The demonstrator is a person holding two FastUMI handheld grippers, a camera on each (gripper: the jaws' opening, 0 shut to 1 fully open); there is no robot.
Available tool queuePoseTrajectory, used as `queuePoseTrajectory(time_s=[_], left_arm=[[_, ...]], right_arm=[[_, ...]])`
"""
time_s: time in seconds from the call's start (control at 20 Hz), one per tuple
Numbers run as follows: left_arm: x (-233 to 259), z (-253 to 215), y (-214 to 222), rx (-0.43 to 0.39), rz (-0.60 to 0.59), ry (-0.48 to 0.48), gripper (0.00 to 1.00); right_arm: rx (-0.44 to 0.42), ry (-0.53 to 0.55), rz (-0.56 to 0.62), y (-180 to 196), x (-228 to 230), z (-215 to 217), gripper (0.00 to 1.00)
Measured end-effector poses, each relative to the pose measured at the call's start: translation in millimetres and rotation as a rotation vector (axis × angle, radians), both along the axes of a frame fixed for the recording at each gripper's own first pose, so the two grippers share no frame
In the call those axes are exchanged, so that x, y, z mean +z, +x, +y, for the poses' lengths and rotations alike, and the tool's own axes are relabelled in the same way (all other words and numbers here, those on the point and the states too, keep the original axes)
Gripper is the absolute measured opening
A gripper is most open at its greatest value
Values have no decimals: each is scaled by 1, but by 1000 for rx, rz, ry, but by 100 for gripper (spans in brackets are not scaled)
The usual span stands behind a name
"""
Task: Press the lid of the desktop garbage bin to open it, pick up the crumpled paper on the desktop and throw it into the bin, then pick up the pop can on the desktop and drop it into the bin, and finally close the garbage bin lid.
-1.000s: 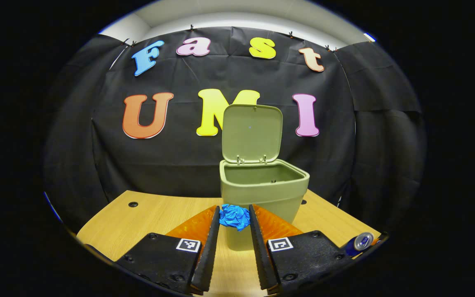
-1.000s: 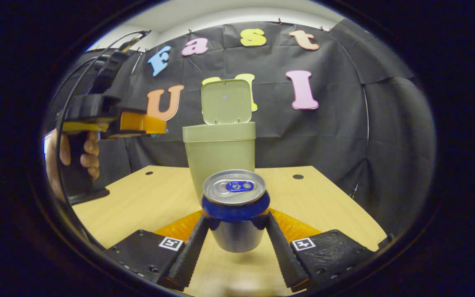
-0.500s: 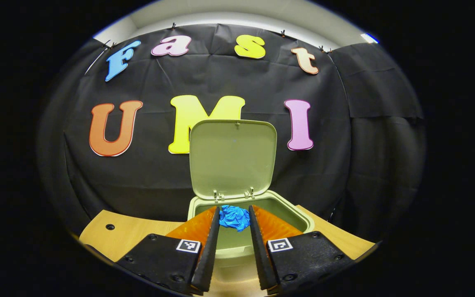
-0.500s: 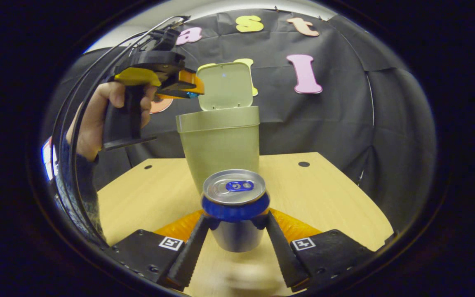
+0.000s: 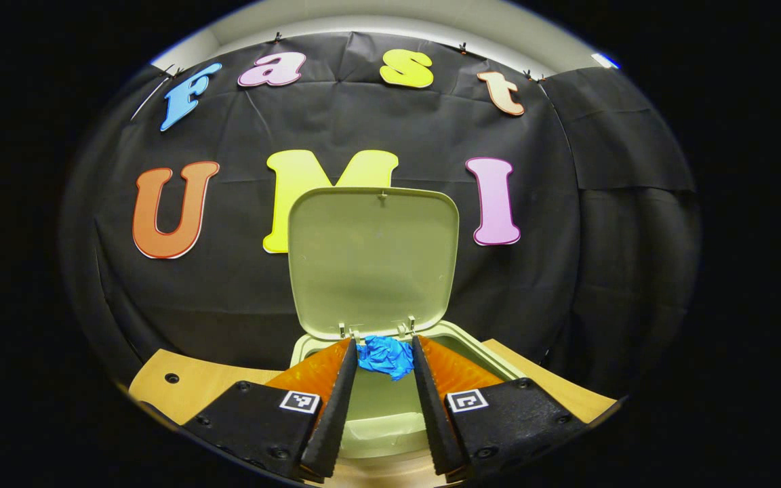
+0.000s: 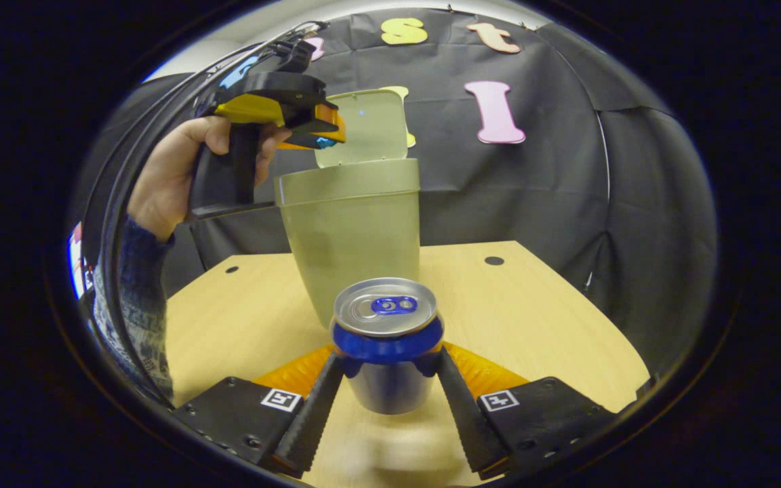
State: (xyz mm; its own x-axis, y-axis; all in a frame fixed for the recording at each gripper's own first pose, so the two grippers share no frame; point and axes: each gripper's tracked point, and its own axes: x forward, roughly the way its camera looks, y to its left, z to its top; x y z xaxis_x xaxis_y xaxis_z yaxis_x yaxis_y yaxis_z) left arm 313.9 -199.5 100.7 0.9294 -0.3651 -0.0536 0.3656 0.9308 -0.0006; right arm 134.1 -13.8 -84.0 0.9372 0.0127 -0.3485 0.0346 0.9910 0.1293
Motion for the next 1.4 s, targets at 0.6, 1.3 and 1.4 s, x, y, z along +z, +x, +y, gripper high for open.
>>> queuePoseTrajectory(time_s=[0.6, 1.3, 1.4], left_arm=[[-2, 48, -45, 50, -18, -16, 100], [-52, 170, -149, 175, 20, -23, 100], [-65, 180, -157, 178, 40, -19, 100]], right_arm=[[-13, -63, -66, -5, 32, 1, 81], [18, -117, -279, 17, 156, 23, 81], [37, -124, -334, 29, 191, 30, 80]])
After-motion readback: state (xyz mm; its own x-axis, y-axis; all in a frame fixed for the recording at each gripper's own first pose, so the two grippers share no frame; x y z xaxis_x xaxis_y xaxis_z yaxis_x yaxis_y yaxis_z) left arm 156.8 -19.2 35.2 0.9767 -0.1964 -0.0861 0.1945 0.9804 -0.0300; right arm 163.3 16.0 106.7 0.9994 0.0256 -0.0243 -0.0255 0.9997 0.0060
